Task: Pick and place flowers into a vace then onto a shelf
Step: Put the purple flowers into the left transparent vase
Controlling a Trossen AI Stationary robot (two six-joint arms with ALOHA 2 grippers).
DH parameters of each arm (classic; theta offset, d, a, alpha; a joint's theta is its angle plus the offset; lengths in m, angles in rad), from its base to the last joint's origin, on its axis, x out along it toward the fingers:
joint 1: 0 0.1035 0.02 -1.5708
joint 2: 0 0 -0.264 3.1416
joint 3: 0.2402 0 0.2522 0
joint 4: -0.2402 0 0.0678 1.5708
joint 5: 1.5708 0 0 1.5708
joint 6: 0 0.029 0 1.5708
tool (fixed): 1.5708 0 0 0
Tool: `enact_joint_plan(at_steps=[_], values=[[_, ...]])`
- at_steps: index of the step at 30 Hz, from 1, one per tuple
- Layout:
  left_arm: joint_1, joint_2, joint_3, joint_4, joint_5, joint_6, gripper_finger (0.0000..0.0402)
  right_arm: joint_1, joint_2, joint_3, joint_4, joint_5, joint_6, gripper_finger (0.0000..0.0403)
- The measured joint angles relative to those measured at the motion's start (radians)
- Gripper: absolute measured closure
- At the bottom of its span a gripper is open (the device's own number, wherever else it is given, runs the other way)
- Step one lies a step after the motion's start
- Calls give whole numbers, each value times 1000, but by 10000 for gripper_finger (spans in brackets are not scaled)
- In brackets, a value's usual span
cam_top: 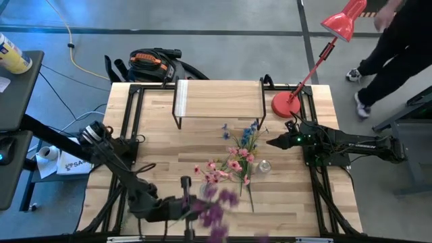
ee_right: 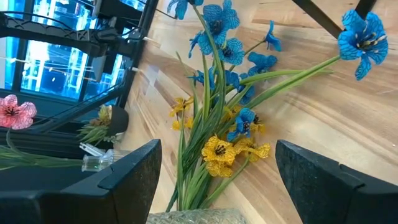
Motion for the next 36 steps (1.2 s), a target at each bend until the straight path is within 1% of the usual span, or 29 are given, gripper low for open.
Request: enact_joint_plan(at_steps=[3,5,8,10,12,16,23,26,31,36], values=[[0,0,-54,2,-51,-77,364,0,0,0,0,0,0,98],[-1,1,-83,40,-68,-107,364,0,0,0,0,-1,0,98],[-14,0,-122,134,-87,-94,364,0,0,0,0,0,0,98],[-32,0,-137,168,-142,-56,364,0,0,0,0,0,0,98],[-54,0,-151,179,-197,-43,364,0,0,0,0,4,0,98],[-83,0,-184,180,-268,-61,363,0,0,0,0,12,1,98],[-39,0,-215,178,-265,-74,364,0,0,0,0,13,26,98],[-19,0,-238,178,-235,-88,364,0,0,0,0,12,42,98],[-6,0,-281,178,-235,-128,364,0,0,0,0,13,55,98],[2,0,-289,179,-235,-125,364,0,0,0,0,14,55,98]])
